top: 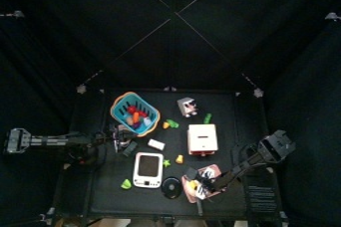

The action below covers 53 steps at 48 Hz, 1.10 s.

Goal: Straighten plate

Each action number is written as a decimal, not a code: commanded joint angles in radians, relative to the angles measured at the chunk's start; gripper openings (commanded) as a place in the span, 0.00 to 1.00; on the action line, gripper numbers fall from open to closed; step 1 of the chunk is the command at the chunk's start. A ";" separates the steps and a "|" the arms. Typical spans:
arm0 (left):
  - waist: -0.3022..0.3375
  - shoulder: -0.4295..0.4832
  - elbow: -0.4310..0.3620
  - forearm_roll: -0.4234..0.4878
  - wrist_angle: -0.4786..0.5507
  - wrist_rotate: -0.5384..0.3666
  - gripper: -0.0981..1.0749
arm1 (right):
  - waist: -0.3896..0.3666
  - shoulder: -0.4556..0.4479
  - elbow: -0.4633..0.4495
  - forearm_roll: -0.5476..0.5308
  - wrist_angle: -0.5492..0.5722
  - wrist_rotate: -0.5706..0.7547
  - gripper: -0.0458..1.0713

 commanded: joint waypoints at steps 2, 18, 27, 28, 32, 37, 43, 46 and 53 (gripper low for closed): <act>0.000 0.002 -0.015 0.002 -0.005 0.000 0.35 | -0.018 -0.106 0.008 -0.014 0.009 0.003 0.84; 0.000 0.002 -0.014 0.002 -0.005 0.000 0.35 | -0.048 -0.282 0.181 0.008 0.071 0.129 0.83; 0.000 0.003 -0.011 0.002 -0.005 0.000 0.35 | -0.048 -0.342 0.310 0.021 0.060 0.247 0.82; 0.000 0.003 -0.011 0.002 -0.003 0.000 0.35 | -0.049 -0.342 0.319 0.020 0.054 0.250 0.82; -0.002 0.003 -0.011 0.002 -0.005 0.000 0.35 | -0.055 -0.341 0.354 0.021 0.028 0.259 0.82; 0.000 0.003 -0.011 0.002 -0.005 0.000 0.35 | -0.060 -0.334 0.374 0.034 0.009 0.262 0.82; 0.002 0.005 -0.011 0.002 -0.005 0.000 0.35 | -0.060 -0.327 0.388 0.046 0.015 0.264 0.82; 0.002 0.005 -0.011 0.002 -0.005 0.000 0.35 | -0.063 -0.321 0.397 0.054 0.009 0.265 0.82; 0.002 0.005 -0.011 0.002 -0.005 0.000 0.35 | -0.071 -0.281 0.410 0.054 -0.043 0.264 0.82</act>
